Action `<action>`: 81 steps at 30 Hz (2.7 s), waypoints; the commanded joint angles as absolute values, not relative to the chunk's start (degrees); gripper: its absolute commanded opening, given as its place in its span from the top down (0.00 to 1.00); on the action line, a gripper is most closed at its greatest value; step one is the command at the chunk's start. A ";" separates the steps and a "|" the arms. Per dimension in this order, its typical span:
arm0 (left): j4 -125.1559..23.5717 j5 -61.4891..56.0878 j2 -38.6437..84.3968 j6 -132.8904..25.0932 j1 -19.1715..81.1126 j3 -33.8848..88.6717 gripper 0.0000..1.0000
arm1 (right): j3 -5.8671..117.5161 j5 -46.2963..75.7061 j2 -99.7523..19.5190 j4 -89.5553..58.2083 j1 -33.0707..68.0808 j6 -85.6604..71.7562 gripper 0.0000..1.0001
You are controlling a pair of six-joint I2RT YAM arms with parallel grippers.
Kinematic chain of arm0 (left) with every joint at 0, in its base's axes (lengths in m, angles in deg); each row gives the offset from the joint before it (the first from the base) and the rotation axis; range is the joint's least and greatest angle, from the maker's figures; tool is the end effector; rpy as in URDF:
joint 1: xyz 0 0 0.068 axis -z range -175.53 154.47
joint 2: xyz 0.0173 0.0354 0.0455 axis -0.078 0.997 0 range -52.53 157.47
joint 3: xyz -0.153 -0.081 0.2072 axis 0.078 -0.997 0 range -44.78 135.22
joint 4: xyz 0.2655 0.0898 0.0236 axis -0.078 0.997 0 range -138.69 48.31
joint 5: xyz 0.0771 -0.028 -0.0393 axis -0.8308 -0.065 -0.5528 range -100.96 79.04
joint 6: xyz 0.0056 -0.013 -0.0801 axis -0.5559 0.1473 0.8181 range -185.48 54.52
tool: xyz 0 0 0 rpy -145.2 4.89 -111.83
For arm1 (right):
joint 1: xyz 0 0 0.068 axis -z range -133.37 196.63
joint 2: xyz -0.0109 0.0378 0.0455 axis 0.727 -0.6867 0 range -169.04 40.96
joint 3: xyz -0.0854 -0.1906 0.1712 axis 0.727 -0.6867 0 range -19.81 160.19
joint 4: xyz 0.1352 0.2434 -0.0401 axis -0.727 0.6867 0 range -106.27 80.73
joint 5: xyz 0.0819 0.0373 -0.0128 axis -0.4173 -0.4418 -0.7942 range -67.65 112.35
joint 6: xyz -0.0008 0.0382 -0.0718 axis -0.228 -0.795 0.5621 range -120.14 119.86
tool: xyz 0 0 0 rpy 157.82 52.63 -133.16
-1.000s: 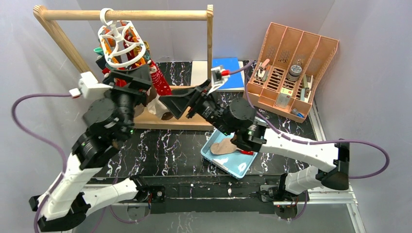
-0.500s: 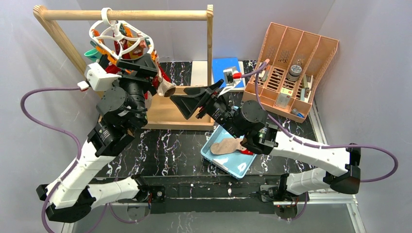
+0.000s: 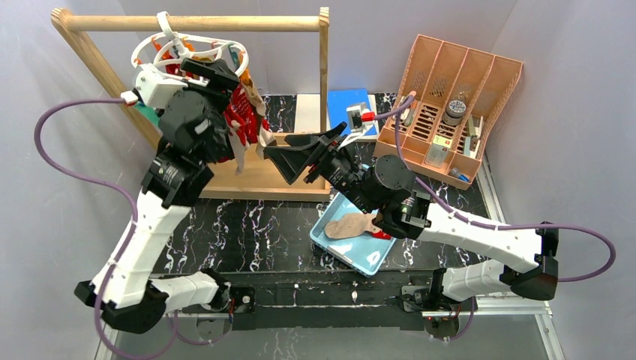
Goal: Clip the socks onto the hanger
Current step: Rotate the hanger at the clothesline.
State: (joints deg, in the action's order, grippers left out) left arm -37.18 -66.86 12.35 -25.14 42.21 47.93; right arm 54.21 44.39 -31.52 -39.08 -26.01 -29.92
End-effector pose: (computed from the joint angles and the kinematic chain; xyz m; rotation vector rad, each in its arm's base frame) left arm 0.2140 -0.0917 0.5591 -0.8535 1.1490 -0.5005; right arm 0.1245 0.3097 0.4871 -0.1040 1.2856 1.3413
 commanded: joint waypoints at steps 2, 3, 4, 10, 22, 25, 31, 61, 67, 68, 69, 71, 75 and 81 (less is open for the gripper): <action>-27.90 -44.12 12.44 -4.79 25.34 45.09 0.20 | 53.94 46.05 -28.21 -40.08 -25.97 -28.53 0.13; -30.39 -43.03 10.86 -2.60 24.09 41.90 0.19 | 53.67 46.51 -27.87 -40.15 -25.92 -28.20 0.13; -32.71 -42.28 9.68 -0.49 23.31 39.24 0.19 | 53.33 46.87 -27.54 -40.16 -25.92 -27.91 0.13; -37.18 -39.81 8.81 5.97 20.52 34.66 0.24 | 53.02 47.74 -27.04 -40.29 -25.96 -26.57 0.13; -34.10 -43.46 3.96 1.76 18.84 36.46 0.68 | 59.67 48.47 -34.07 -40.77 -25.29 -27.78 0.13; -32.67 -44.54 2.80 0.60 18.76 36.98 0.68 | 63.41 50.13 -37.45 -41.36 -24.64 -30.70 0.13; -30.27 -46.90 0.87 -2.27 18.73 37.74 0.65 | 72.06 51.76 -45.89 -41.53 -21.32 -41.62 0.13; -28.73 -57.23 -4.21 -16.45 19.02 40.84 0.53 | 105.41 34.29 -73.16 -30.15 -14.95 -67.30 0.66; -23.05 -54.69 -4.63 -18.04 19.93 45.33 0.35 | 106.36 32.51 -74.82 -30.90 -16.55 -69.13 0.71; -21.90 -53.80 -4.63 -17.77 20.13 45.96 0.34 | 106.52 32.27 -75.10 -31.06 -16.89 -69.45 0.72; -20.83 -52.93 -4.63 -17.67 20.24 46.49 0.34 | 106.65 32.09 -75.33 -31.22 -17.22 -69.68 0.72; -19.08 -51.49 -4.60 -16.87 20.56 47.15 0.35 | 107.23 31.70 -76.01 -31.21 -17.75 -70.39 0.72; -18.09 -49.53 -5.25 -14.92 21.42 45.77 0.38 | 108.16 30.28 -77.25 -31.74 -18.45 -72.11 0.71; -19.68 -49.59 -5.49 -13.36 21.95 42.23 0.39 | 111.48 27.81 -79.46 -30.73 -18.63 -73.67 0.70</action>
State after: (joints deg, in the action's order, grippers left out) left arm -19.85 -49.88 -5.85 -14.78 21.49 43.97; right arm 107.56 30.49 -78.63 -29.22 -18.32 -71.97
